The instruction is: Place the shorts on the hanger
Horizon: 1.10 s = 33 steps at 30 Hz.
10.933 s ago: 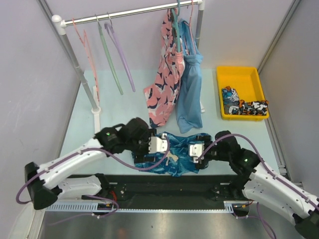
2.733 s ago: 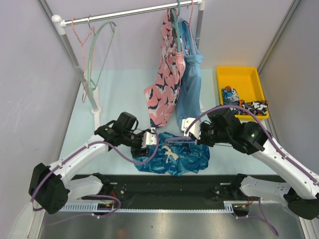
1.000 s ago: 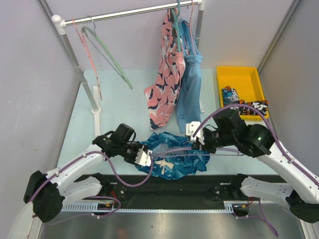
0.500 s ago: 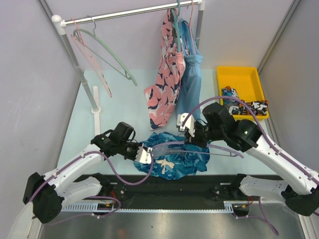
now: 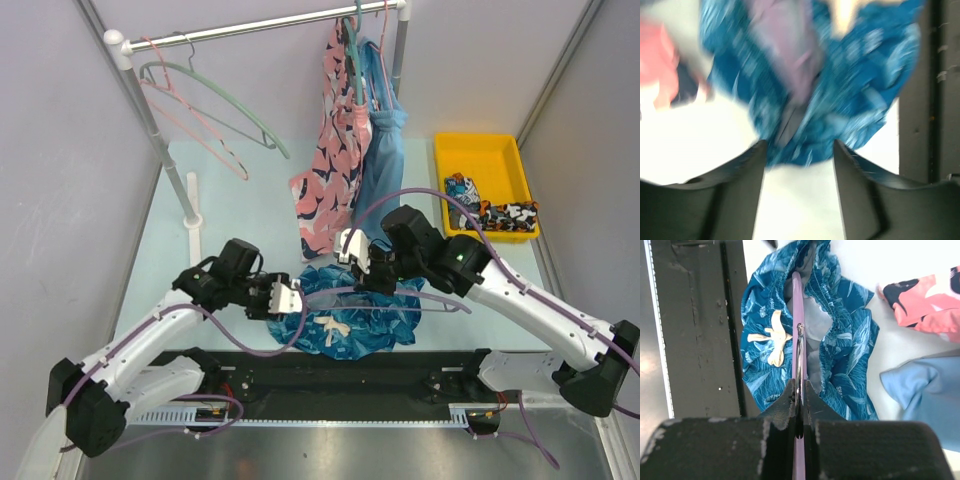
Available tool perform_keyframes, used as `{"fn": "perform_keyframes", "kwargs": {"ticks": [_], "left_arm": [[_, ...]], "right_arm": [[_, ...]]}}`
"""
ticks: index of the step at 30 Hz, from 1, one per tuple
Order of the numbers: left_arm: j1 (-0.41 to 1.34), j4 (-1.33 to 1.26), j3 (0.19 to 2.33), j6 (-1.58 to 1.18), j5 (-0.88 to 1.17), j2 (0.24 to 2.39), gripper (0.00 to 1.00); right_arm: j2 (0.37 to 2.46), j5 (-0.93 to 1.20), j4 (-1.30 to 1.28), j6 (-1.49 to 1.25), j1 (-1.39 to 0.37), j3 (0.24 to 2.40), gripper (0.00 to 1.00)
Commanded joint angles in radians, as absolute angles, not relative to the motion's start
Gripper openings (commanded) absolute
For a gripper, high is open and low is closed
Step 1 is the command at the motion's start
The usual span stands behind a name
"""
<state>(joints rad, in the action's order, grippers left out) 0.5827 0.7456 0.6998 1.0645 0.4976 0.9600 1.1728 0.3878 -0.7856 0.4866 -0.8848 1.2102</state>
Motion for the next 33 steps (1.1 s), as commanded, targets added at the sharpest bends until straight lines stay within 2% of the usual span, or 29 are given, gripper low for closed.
{"fn": "perform_keyframes", "kwargs": {"ticks": [1, 4, 13, 14, 17, 18, 20, 21, 25, 28, 33], "left_arm": [[0.448, 0.787, 0.744, 1.103, 0.518, 0.983, 0.66], [0.413, 0.75, 0.723, 1.157, 0.511, 0.979, 0.72], [0.416, 0.684, 0.742, 1.175, 0.554, 1.121, 0.72], [0.419, 0.686, 0.749, 1.177, 0.552, 1.137, 0.7], [0.429, 0.733, 0.784, 1.189, 0.555, 1.169, 0.52], [0.431, 0.753, 0.798, 1.189, 0.557, 1.169, 0.41], [0.434, 0.77, 0.81, 1.175, 0.569, 1.143, 0.29], [0.437, 0.788, 0.822, 1.169, 0.571, 1.128, 0.21], [0.465, 0.847, 0.86, 1.122, 0.571, 1.069, 0.03], [0.476, 0.885, 0.903, 1.08, 0.555, 1.052, 0.0], [0.491, 0.931, 0.969, 1.026, 0.551, 1.049, 0.0]], "right_arm": [[1.164, 0.411, -0.718, 0.497, -0.891, 1.206, 0.0], [1.157, 0.413, -0.712, 0.497, -0.893, 1.195, 0.0], [1.14, 0.414, -0.695, 0.495, -0.891, 1.174, 0.0], [1.141, 0.413, -0.69, 0.492, -0.891, 1.172, 0.0], [1.14, 0.397, -0.678, 0.486, -0.891, 1.17, 0.0], [1.138, 0.393, -0.672, 0.485, -0.891, 1.166, 0.0], [1.135, 0.374, -0.652, 0.473, -0.891, 1.163, 0.0], [1.137, 0.368, -0.643, 0.466, -0.891, 1.16, 0.0], [1.134, 0.354, -0.586, 0.44, -0.893, 1.147, 0.0], [1.146, 0.332, -0.537, 0.431, -0.905, 1.147, 0.0], [1.152, 0.314, -0.471, 0.403, -0.916, 1.14, 0.0]]}}
